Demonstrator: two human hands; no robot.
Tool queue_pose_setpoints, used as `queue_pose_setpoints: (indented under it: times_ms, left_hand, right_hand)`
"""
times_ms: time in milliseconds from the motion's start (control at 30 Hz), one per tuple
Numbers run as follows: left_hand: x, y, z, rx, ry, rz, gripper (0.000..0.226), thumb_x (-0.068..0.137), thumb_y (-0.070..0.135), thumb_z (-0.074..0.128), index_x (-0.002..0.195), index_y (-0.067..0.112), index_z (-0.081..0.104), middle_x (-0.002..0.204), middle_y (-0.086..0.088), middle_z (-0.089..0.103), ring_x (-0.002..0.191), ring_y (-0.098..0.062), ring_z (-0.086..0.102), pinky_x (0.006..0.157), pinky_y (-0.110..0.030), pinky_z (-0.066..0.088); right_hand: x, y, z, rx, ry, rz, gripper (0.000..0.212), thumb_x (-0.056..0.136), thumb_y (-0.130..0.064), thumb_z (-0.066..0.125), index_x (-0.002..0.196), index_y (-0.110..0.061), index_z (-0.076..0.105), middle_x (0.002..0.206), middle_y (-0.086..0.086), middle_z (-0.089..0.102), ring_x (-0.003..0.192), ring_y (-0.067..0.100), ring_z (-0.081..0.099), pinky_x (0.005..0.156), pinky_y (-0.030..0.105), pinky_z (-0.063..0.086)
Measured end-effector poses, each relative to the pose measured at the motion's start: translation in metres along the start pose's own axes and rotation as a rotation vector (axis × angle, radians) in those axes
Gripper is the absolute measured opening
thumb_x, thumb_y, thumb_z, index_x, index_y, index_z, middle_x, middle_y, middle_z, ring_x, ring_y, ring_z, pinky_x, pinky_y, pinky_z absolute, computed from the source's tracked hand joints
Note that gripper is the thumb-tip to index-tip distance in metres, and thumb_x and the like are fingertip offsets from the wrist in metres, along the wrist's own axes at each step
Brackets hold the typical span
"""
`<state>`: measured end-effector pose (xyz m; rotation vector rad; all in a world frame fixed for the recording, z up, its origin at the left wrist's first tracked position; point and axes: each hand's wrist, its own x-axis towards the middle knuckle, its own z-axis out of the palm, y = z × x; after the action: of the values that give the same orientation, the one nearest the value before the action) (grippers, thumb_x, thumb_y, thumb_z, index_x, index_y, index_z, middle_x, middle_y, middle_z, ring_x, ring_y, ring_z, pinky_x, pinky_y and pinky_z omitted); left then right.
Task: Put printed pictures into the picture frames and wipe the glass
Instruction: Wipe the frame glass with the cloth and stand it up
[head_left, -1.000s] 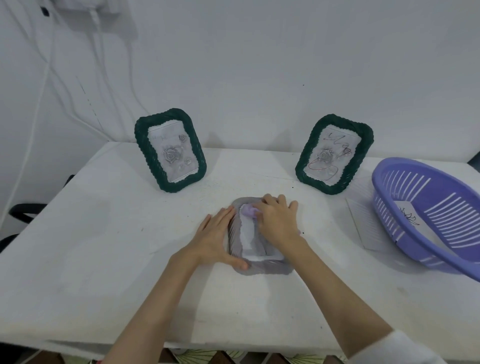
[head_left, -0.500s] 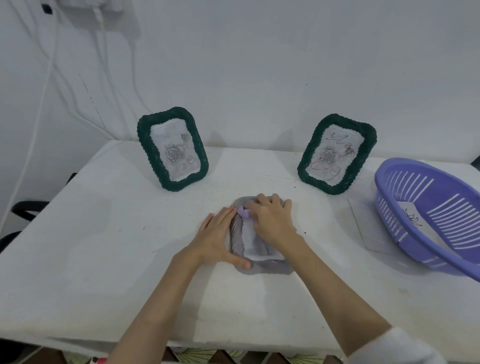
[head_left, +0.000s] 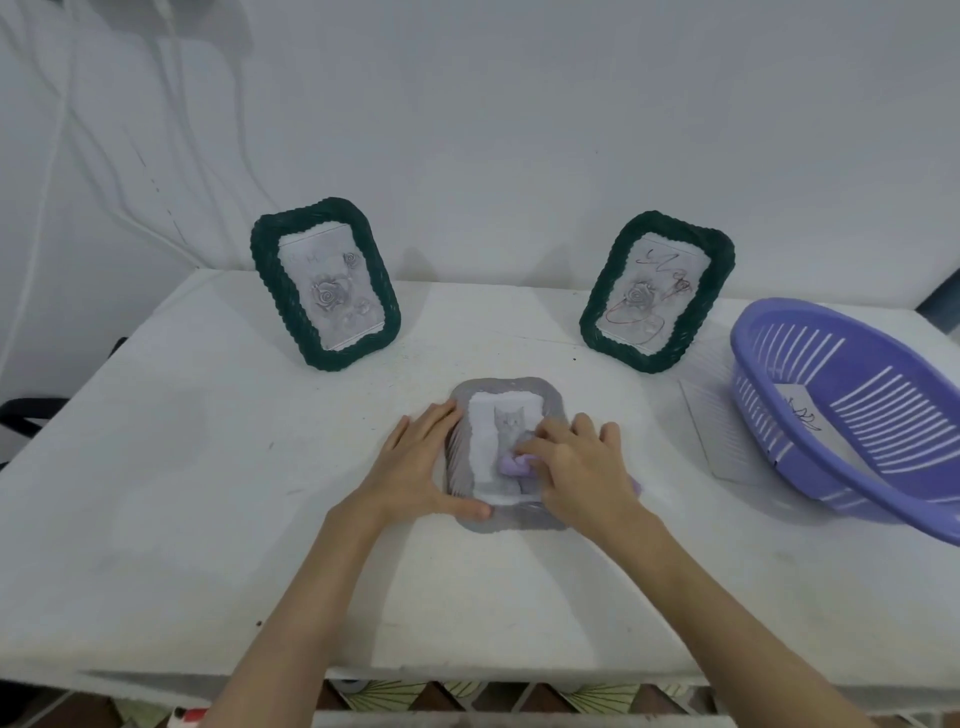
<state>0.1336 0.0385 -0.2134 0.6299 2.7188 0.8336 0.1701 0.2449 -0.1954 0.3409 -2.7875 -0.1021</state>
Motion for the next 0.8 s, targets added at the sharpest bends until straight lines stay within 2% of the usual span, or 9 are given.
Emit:
queue_pose_setpoints:
  times_ms: [67, 133, 200, 267, 367, 467, 633, 700, 800]
  left_hand:
    - [0.0, 0.001, 0.0, 0.032, -0.034, -0.008, 0.146, 0.03, 0.097, 0.04, 0.148, 0.024, -0.008, 0.156, 0.014, -0.011, 0.141, 0.0, -0.014, 0.115, -0.031, -0.014]
    - [-0.001, 0.005, 0.001, 0.075, -0.069, -0.016, 0.15, 0.029, 0.093, 0.047, 0.146, 0.022, -0.015, 0.155, 0.012, -0.016, 0.14, -0.002, -0.019, 0.115, -0.034, -0.015]
    - [-0.002, 0.008, 0.002, 0.065, -0.042, -0.029, 0.151, 0.03, 0.087, 0.057, 0.147, 0.021, -0.013, 0.155, 0.012, -0.013, 0.14, -0.002, -0.017, 0.115, -0.035, -0.015]
    - [-0.004, 0.01, 0.005, 0.051, 0.009, -0.029, 0.144, 0.034, 0.082, 0.057, 0.147, 0.021, -0.008, 0.155, 0.012, -0.009, 0.142, -0.003, -0.012, 0.115, -0.035, -0.014]
    - [-0.008, 0.013, 0.009, 0.039, 0.045, -0.019, 0.139, 0.036, 0.081, 0.051, 0.147, 0.019, -0.004, 0.155, 0.01, -0.004, 0.142, -0.003, -0.008, 0.115, -0.036, -0.014]
    - [-0.01, 0.014, 0.011, 0.022, 0.047, -0.021, 0.137, 0.037, 0.08, 0.048, 0.147, 0.017, -0.004, 0.155, 0.011, -0.006, 0.139, 0.001, -0.009, 0.113, -0.033, -0.016]
    - [-0.01, 0.013, 0.011, 0.03, 0.041, -0.016, 0.137, 0.037, 0.08, 0.048, 0.147, 0.018, -0.003, 0.155, 0.01, -0.005, 0.141, -0.002, -0.008, 0.113, -0.033, -0.015]
    - [-0.01, 0.013, 0.01, 0.033, 0.042, -0.018, 0.137, 0.037, 0.081, 0.049, 0.147, 0.019, -0.004, 0.155, 0.011, -0.004, 0.142, -0.002, -0.007, 0.114, -0.033, -0.014]
    - [-0.008, 0.011, 0.011, 0.041, 0.027, -0.028, 0.137, 0.038, 0.081, 0.049, 0.147, 0.02, -0.005, 0.156, 0.01, -0.005, 0.142, -0.004, -0.007, 0.114, -0.034, -0.014]
  right_hand:
    - [0.001, -0.013, 0.002, 0.024, 0.034, -0.054, 0.023, 0.055, -0.02, 0.073, 0.073, -0.033, 0.066, 0.08, -0.009, 0.062, 0.065, 0.021, 0.053, 0.064, 0.032, 0.022]
    - [-0.006, -0.02, -0.001, 0.082, 0.069, -0.119, 0.022, 0.059, -0.017, 0.066, 0.074, -0.033, 0.065, 0.084, -0.01, 0.063, 0.067, 0.02, 0.053, 0.06, 0.033, 0.025]
    - [-0.019, -0.021, -0.004, 0.098, 0.078, -0.179, 0.024, 0.062, -0.015, 0.06, 0.076, -0.034, 0.063, 0.085, -0.014, 0.063, 0.067, 0.018, 0.052, 0.06, 0.032, 0.026]
    - [-0.03, -0.014, -0.005, 0.092, 0.078, -0.184, 0.027, 0.061, -0.013, 0.061, 0.078, -0.033, 0.065, 0.085, -0.014, 0.064, 0.065, 0.018, 0.052, 0.062, 0.032, 0.026]
    - [-0.025, -0.003, -0.001, 0.018, 0.081, -0.025, 0.023, 0.057, -0.013, 0.068, 0.073, -0.03, 0.066, 0.075, -0.011, 0.063, 0.06, 0.02, 0.049, 0.065, 0.031, 0.018]
    - [-0.003, -0.012, 0.003, -0.034, 0.047, 0.055, 0.023, 0.053, -0.017, 0.076, 0.07, -0.029, 0.066, 0.072, -0.01, 0.06, 0.06, 0.02, 0.05, 0.06, 0.03, 0.023]
    - [-0.019, -0.008, 0.002, 0.167, 0.054, -0.148, 0.033, 0.06, -0.011, 0.063, 0.08, -0.036, 0.065, 0.085, -0.017, 0.063, 0.067, 0.016, 0.051, 0.061, 0.03, 0.024]
    - [-0.032, 0.005, -0.006, 0.167, 0.034, -0.201, 0.035, 0.059, -0.009, 0.065, 0.079, -0.037, 0.064, 0.08, -0.019, 0.063, 0.063, 0.014, 0.048, 0.064, 0.029, 0.021]
    - [-0.026, 0.019, -0.007, 0.169, 0.016, -0.145, 0.037, 0.054, -0.006, 0.076, 0.076, -0.035, 0.068, 0.073, -0.016, 0.064, 0.057, 0.016, 0.048, 0.06, 0.03, 0.024]
